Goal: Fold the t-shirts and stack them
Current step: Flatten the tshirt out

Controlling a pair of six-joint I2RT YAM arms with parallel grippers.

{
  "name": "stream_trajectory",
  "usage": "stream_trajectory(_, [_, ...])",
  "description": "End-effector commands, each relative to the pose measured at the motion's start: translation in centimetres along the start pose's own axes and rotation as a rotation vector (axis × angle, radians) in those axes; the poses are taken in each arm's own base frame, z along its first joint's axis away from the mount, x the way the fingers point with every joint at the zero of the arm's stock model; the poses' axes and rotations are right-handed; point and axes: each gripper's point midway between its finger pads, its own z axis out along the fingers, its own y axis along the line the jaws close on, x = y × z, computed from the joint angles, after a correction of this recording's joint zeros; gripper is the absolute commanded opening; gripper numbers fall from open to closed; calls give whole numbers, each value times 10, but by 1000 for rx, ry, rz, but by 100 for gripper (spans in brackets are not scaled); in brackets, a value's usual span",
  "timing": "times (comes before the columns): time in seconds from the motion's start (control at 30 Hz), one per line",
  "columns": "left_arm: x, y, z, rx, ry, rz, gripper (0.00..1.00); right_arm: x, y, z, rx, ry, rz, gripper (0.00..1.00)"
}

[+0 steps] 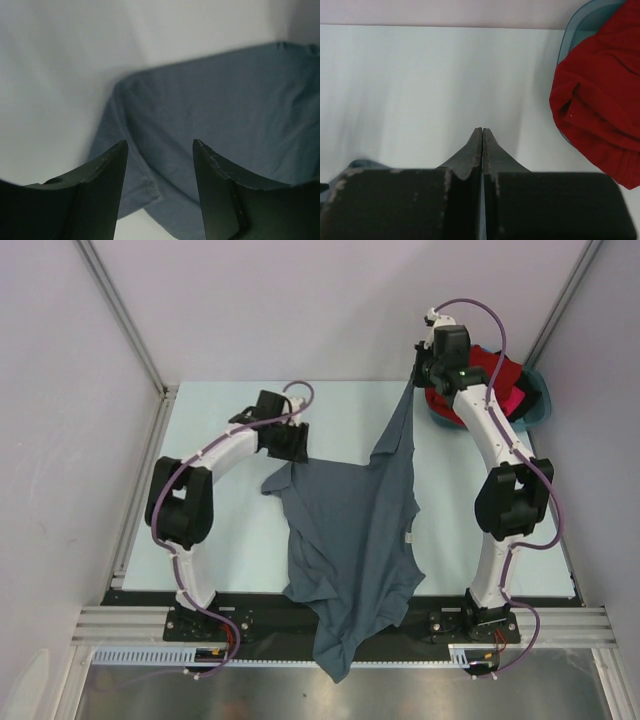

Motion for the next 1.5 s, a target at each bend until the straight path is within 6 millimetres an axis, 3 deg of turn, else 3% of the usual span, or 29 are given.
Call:
stream_trajectory(0.0, [10, -12, -13, -64, 14, 128, 59, -30, 5, -25, -22, -81, -7, 0])
stream_trajectory(0.17, [36, -8, -5, -160, 65, 169, 58, -20, 4, -29, -26, -57, -14, 0])
stream_trajectory(0.33, [43, 37, -12, -493, 73, 219, 56, -20, 5, -38, -54, -68, -4, 0])
stream_trajectory(0.6, [29, 40, -8, -514, 21, 232, 57, -10, 4, -36, -71, -42, 5, 0])
stream_trajectory(0.87, [36, 43, -1, -515, 58, 250, 56, -8, 2, -35, -83, -34, 11, 0])
stream_trajectory(0.97, [41, 40, 3, -484, 75, 251, 48, -9, -1, -35, -78, -38, 15, 0])
stream_trajectory(1.03, [44, 37, 7, -462, 83, 252, 27, -9, 0, -35, -80, -38, 14, 0])
stream_trajectory(1.07, [46, 37, 9, -458, 91, 252, 10, -10, -1, -36, -77, -40, 15, 0])
stream_trajectory(1.1, [45, 35, 10, -453, 94, 252, 2, -11, -1, -37, -78, -43, 13, 0])
stream_trajectory(1.2, [47, 38, 14, -462, 108, 250, 0, -17, -5, -41, -65, -58, 12, 0])
stream_trajectory(1.3, [33, 46, 4, -519, 77, 248, 0, -31, -14, -53, -20, -100, 0, 0])
stream_trajectory(1.47, [-17, 74, -31, -593, -20, 237, 0, -62, -38, -70, 58, -178, -5, 0])
